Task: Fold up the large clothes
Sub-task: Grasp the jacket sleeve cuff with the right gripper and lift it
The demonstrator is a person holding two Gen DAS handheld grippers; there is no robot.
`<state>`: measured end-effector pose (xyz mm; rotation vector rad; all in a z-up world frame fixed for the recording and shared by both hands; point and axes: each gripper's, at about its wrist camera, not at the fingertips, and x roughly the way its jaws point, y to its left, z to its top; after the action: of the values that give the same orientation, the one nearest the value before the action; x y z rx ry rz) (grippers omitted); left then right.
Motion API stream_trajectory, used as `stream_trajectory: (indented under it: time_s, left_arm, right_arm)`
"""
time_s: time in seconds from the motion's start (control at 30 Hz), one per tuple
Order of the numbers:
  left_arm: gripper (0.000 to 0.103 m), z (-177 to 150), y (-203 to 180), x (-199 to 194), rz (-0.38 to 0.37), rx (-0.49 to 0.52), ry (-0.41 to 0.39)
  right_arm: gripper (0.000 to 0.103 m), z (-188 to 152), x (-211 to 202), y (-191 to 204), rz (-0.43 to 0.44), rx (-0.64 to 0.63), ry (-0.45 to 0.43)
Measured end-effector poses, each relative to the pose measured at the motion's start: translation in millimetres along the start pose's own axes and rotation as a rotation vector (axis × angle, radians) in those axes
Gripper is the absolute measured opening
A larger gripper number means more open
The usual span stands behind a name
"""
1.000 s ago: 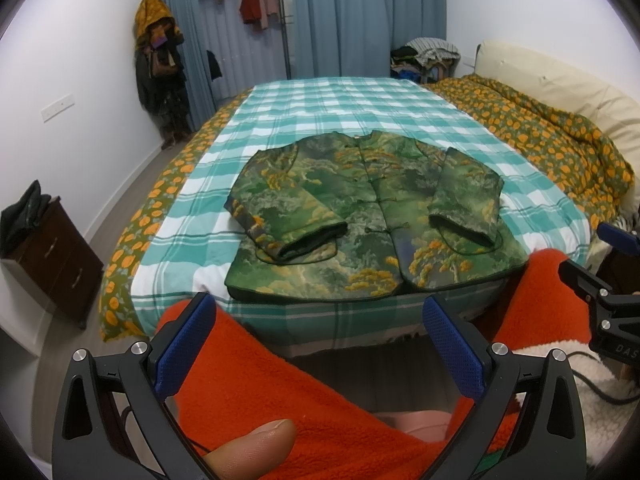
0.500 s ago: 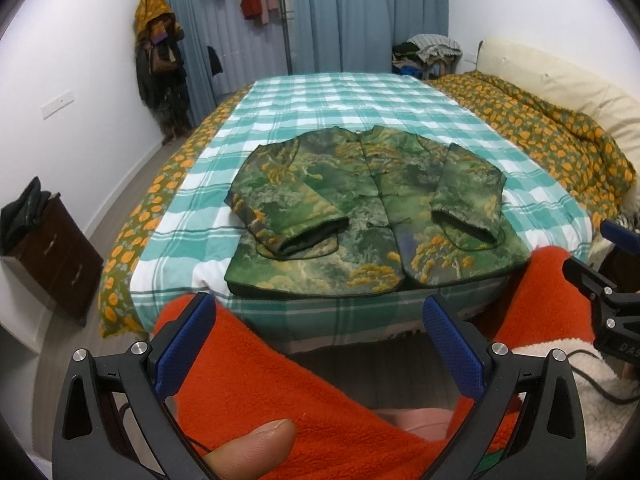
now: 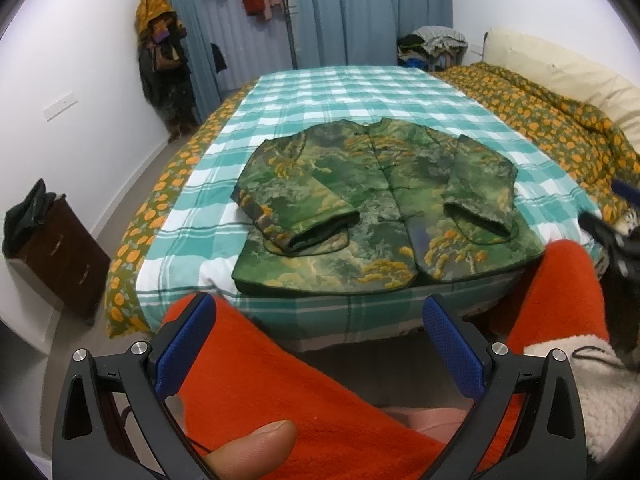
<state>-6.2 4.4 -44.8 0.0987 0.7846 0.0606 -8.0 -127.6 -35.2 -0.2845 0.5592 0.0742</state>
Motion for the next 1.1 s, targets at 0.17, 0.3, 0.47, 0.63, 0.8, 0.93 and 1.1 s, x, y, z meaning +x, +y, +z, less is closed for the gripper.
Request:
stream_trajectory:
  time_s: [0.17, 0.3, 0.47, 0.63, 0.8, 0.93, 1.1]
  left_arm:
    - [0.103, 6, 4, 7, 0.03, 0.002, -0.014]
    - [0.103, 20, 10, 20, 0.065, -0.006, -0.074]
    - [0.103, 34, 14, 52, 0.061, -0.008, -0.061]
    - [0.103, 31, 9, 78, 0.113, 0.089, -0.019]
    - [0.103, 26, 3, 107, 0.107, 0.169, 0.044]
    - [0.103, 31, 14, 146, 0.078, 0.176, 0.128]
    - [0.103, 38, 20, 172, 0.02, 0.133, 0.173]
  right_arm:
    - [0.091, 4, 60, -28, -0.064, -0.086, 0.013]
    - [0.091, 3, 128, -44, 0.016, -0.128, 0.12]
    - [0.091, -12, 196, -36, 0.162, -0.181, 0.251]
    - [0.091, -18, 235, -27, 0.214, -0.198, 0.305]
    - [0.091, -28, 280, -22, 0.224, -0.207, 0.375]
    - [0.09, -31, 288, -31, 0.213, -0.122, 0.414]
    - [0.019, -24, 272, -40, 0.214, -0.108, 0.369]
